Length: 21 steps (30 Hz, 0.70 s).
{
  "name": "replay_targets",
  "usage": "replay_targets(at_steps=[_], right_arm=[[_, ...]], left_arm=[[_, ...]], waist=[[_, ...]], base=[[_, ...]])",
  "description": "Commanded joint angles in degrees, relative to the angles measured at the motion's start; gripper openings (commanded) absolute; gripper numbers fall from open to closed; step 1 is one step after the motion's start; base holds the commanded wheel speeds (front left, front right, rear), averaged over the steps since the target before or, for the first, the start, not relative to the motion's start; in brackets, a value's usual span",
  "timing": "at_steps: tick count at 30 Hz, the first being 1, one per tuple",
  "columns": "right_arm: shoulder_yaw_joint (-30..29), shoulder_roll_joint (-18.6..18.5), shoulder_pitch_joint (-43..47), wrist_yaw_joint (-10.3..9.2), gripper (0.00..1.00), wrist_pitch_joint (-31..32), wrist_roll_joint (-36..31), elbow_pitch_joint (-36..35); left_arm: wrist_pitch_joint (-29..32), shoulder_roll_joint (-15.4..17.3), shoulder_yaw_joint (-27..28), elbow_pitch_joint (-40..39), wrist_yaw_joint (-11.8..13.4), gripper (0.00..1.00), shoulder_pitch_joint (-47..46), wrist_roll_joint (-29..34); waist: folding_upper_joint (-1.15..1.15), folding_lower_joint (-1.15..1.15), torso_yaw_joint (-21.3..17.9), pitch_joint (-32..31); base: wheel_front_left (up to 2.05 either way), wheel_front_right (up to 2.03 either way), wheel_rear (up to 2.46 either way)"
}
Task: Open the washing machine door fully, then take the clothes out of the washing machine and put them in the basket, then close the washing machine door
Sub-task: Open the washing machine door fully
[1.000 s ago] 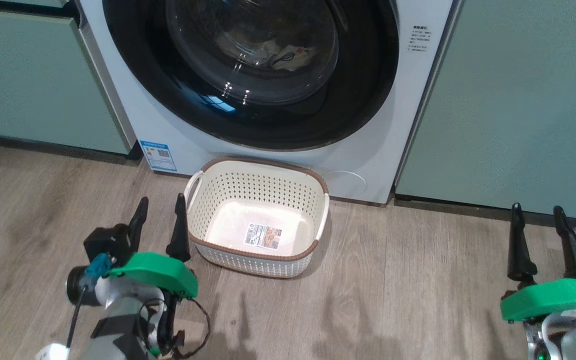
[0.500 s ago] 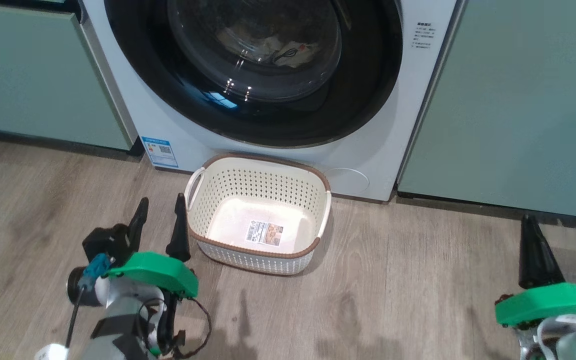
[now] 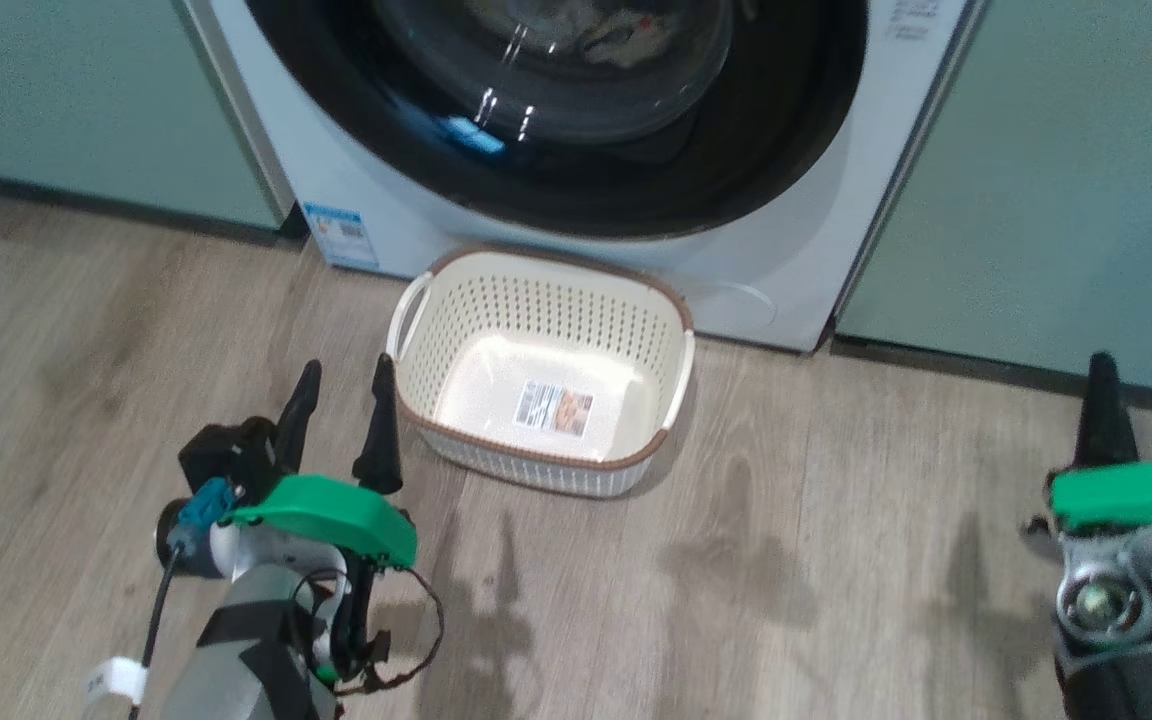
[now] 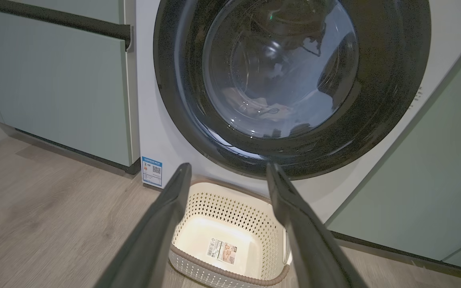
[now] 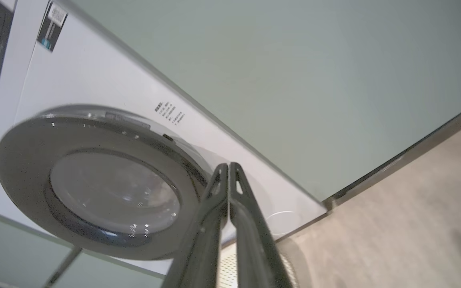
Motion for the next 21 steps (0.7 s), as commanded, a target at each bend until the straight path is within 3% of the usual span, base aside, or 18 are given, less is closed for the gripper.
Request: replay_targets(at_steps=[1,10,21], right_arm=[[1.63,-0.86,-4.51,0.2,0.0,-0.55,5.28,-0.73],[4.29,-6.15,-15.19,0.2,0.0,3.35,26.71,4.47],[0.25,-9.31,-28.57,0.2,0.0,22.24,44.21,11.11]], left_arm=[[-0.36,1.0,1.18,-2.12,0.26,1.0,-3.05,-0.4],[-0.36,1.0,-1.2,-2.93,0.51,1.0,-6.45,-2.13],[-0.36,1.0,-2.32,-3.95,0.62,1.0,-11.17,-3.98]], waist=[[0.0,0.0,1.06,2.07],[0.0,0.0,3.61,9.52],[0.0,0.0,6.48,19.1]], base=[[0.0,0.0,0.0],[0.0,0.0,0.0],[0.0,0.0,0.0]])
